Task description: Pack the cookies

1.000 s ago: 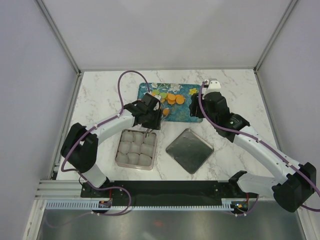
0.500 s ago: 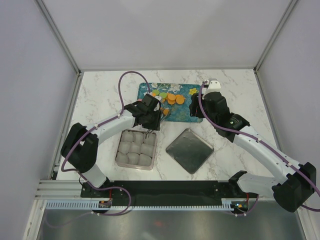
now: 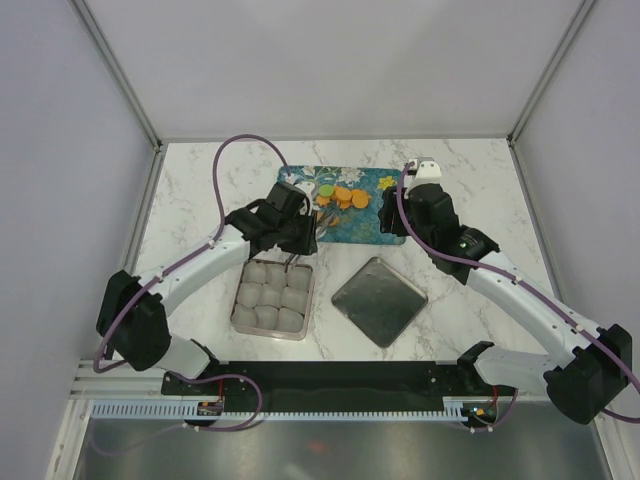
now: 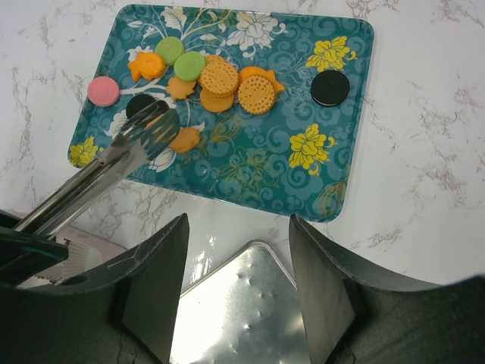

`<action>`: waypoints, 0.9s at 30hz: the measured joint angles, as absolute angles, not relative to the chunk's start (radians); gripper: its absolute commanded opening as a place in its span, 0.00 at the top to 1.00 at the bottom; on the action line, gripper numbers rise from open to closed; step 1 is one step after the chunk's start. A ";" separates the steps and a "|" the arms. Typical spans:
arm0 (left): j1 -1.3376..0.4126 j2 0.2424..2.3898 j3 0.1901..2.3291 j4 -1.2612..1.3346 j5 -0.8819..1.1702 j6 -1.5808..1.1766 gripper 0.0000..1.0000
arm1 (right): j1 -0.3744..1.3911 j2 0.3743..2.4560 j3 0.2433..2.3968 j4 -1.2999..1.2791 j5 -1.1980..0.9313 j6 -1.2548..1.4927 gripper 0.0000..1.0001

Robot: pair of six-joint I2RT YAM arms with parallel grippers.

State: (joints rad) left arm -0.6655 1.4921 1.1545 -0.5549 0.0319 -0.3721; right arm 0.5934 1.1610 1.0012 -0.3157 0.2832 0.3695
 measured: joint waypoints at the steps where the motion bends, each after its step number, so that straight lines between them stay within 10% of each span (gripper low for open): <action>1: -0.665 1.472 1.155 -0.561 0.033 -0.372 0.62 | 0.593 1.162 1.001 -0.315 0.282 0.369 0.36; 27: -0.665 1.541 1.155 -0.638 0.027 -0.372 0.50 | 0.593 1.204 1.001 -0.315 0.255 0.369 0.36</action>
